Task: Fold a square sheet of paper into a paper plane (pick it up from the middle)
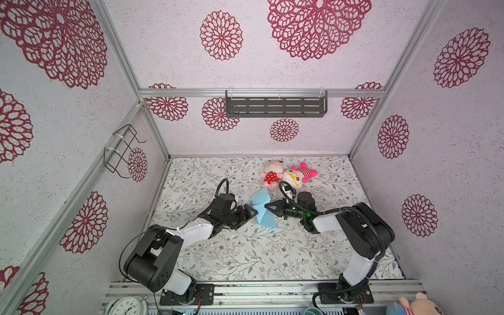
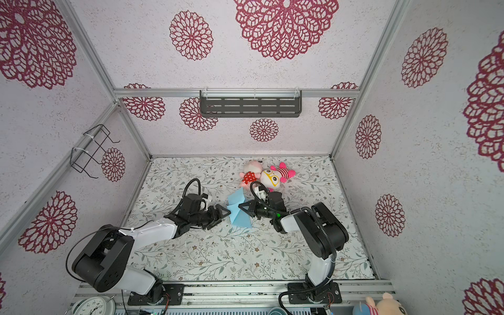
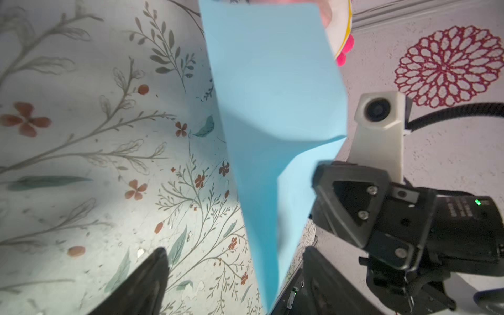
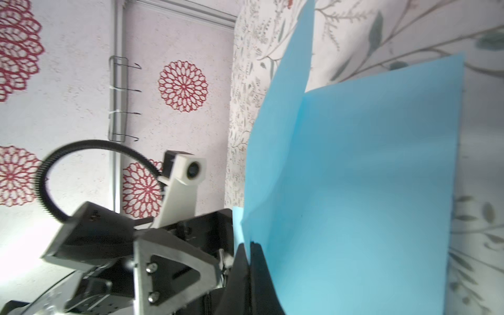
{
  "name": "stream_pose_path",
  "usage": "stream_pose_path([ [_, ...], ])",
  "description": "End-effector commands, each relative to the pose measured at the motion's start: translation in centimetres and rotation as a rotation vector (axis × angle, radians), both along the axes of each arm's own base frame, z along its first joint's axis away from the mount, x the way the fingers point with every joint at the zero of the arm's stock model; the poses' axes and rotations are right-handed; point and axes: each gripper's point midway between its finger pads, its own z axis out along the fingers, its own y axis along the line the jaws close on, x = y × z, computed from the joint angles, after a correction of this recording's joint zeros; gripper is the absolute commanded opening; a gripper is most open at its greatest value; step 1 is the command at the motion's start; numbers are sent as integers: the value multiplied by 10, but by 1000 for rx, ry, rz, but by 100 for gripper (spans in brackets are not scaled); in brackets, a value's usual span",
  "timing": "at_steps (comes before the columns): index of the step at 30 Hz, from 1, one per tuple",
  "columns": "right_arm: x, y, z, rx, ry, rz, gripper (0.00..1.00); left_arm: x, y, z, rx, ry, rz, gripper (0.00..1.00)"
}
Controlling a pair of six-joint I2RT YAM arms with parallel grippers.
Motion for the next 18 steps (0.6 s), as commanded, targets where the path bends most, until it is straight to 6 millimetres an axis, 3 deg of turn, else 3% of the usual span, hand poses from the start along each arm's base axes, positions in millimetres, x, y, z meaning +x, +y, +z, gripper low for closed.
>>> stream_pose_path([
  [1, -2, 7, 47, 106, -76, 25, 2, 9, -21, 47, -193, -133, -20, 87],
  [8, -3, 8, 69, 161, -78, 30, 2, 8, -41, 75, -320, -211, -78, 86],
  [18, 1, 6, 68, 161, -89, 23, 2, 9, -43, 74, -344, -200, -86, 55],
])
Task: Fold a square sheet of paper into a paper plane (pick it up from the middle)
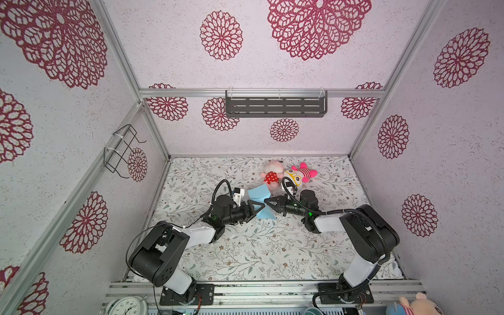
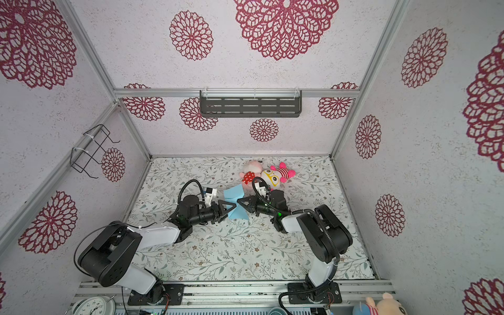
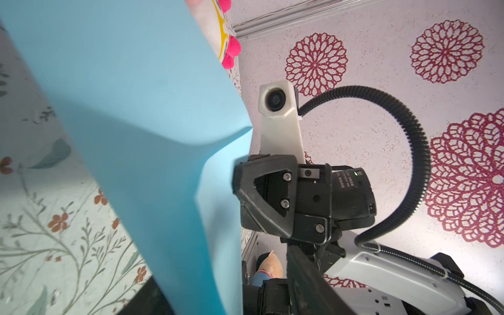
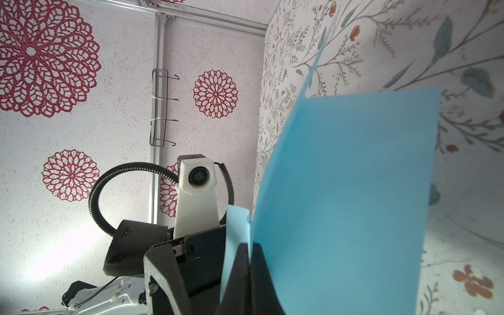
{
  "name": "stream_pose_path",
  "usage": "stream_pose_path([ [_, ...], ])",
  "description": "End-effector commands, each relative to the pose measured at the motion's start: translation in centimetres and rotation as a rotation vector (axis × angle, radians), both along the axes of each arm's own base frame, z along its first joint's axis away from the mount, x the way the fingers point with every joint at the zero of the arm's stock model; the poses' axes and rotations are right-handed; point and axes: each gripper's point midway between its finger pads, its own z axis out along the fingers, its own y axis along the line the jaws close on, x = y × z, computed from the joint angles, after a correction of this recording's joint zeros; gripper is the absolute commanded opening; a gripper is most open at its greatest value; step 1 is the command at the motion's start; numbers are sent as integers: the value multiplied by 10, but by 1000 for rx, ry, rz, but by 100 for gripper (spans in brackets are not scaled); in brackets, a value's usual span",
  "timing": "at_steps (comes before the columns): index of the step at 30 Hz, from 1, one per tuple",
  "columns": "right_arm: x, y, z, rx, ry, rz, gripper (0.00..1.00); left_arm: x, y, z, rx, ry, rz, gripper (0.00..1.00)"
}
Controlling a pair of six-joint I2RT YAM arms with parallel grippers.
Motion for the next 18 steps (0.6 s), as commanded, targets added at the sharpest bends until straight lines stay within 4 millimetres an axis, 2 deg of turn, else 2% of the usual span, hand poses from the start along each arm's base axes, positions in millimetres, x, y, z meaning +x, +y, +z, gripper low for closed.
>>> stream_pose_path([
  [1, 1, 4, 38, 64, -105, 26, 2, 1, -4, 11, -40, -24, -11, 52],
  [12, 1, 2, 34, 55, -108, 26, 4, 6, 1, 4, -23, 2, 13, 21],
  [14, 1, 1, 33, 49, -113, 25, 9, 6, 3, 3, -21, 5, 18, 14],
  [18, 6, -10, 28, -11, -129, -11, 31, 8, 7, 0, -3, 9, 26, 4],
])
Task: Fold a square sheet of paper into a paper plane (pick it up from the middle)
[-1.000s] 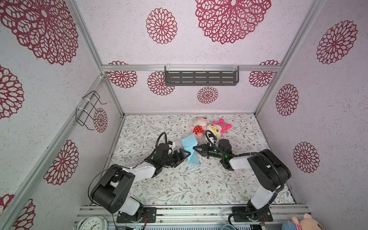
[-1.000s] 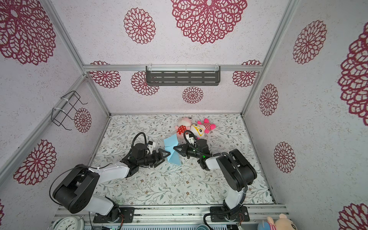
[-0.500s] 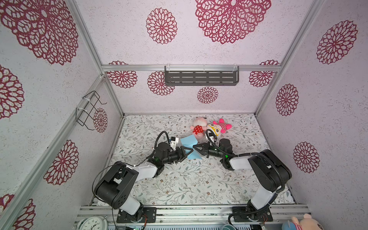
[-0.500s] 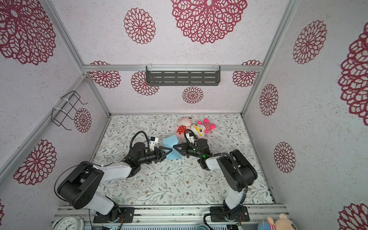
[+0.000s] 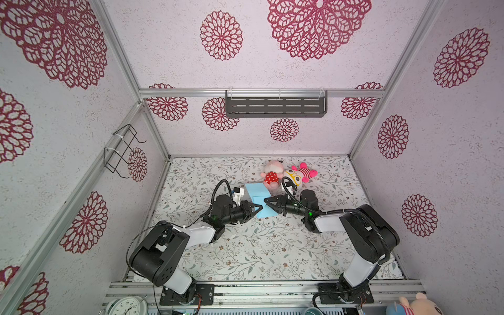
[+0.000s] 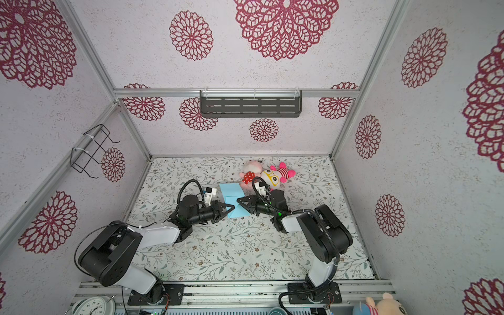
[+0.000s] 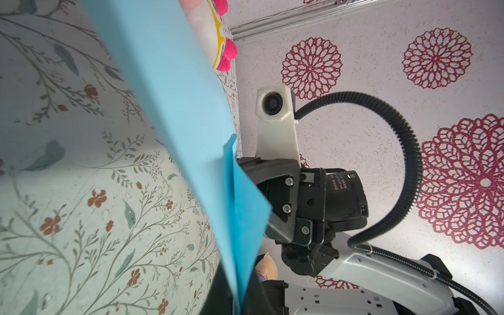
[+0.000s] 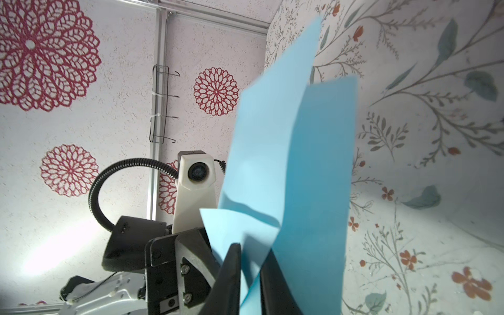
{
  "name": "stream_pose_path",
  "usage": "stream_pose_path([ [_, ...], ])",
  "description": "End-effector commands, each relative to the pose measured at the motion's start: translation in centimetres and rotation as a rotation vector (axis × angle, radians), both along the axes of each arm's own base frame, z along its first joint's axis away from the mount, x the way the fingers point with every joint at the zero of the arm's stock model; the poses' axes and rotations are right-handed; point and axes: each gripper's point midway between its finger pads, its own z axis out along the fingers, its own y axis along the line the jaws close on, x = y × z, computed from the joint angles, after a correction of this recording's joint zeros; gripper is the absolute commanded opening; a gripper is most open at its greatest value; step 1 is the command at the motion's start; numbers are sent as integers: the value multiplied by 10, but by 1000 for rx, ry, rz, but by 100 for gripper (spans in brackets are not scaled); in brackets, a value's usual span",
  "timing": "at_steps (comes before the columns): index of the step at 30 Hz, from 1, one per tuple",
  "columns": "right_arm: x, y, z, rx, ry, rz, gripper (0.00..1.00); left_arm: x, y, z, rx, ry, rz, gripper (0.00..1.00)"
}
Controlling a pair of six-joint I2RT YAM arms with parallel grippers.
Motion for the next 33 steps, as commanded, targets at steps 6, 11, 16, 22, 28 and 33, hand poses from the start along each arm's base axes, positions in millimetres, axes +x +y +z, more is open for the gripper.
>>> stream_pose_path([
  [6, 18, -46, 0, -359, -178, -139, 57, 0, 28, -27, 221, 53, 22, 3],
  [11, 26, -93, -2, -669, -271, -285, 72, -10, 89, -51, 753, 123, 48, 5],
  [16, 26, -125, 10, -792, -334, -403, 77, -13, 169, -44, 1262, 188, 126, 5],
  [22, 22, -135, 11, -796, -335, -449, 77, -2, 205, -21, 1599, 199, 185, 5],
  [28, 21, -132, 2, -775, -305, -442, 77, 12, 181, -45, 1713, 209, 116, 9],
  [33, 21, -126, -4, -749, -294, -423, 77, 20, 115, -82, 1454, 213, 9, 34],
])
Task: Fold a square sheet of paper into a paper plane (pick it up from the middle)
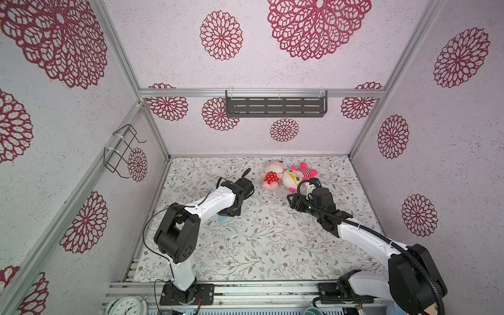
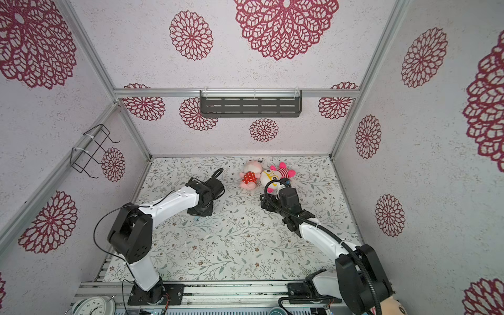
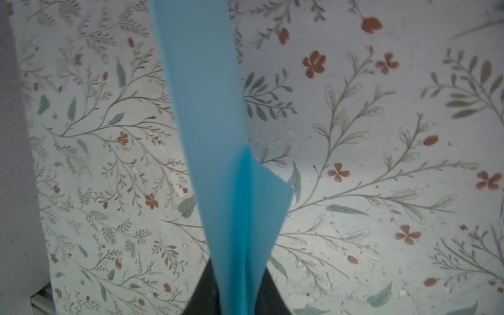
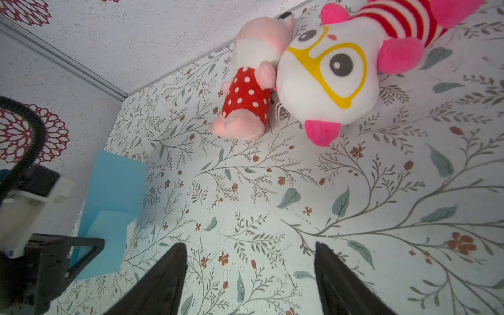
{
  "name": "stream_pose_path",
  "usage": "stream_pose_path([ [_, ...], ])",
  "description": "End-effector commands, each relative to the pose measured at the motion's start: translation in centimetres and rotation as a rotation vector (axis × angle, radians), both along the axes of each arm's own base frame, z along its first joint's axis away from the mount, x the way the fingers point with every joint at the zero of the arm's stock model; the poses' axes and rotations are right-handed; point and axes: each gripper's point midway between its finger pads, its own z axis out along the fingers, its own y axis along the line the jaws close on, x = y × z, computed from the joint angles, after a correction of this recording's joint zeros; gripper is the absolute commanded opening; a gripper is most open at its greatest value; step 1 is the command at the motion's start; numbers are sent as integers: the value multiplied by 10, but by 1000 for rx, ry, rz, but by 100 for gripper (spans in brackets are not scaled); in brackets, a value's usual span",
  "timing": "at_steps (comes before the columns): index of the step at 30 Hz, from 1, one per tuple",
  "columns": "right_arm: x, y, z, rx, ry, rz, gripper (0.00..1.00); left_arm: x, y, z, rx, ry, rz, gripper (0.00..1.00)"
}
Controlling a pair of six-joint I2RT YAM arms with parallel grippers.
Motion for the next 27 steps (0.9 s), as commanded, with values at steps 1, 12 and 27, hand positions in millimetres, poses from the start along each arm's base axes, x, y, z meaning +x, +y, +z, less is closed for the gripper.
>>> stream_pose_path([
  [1, 3, 3, 1, 23, -7, 2, 76, 8, -44, -5, -215, -6, -22, 41],
  [12, -9, 93, -14, -2, 43, 253, 71, 34, -45, 58, -720, -226, 10, 82],
  [27, -28, 252, -70, -3, 197, 565, 36, 6, 70, 45, -783, -379, 359, 98],
])
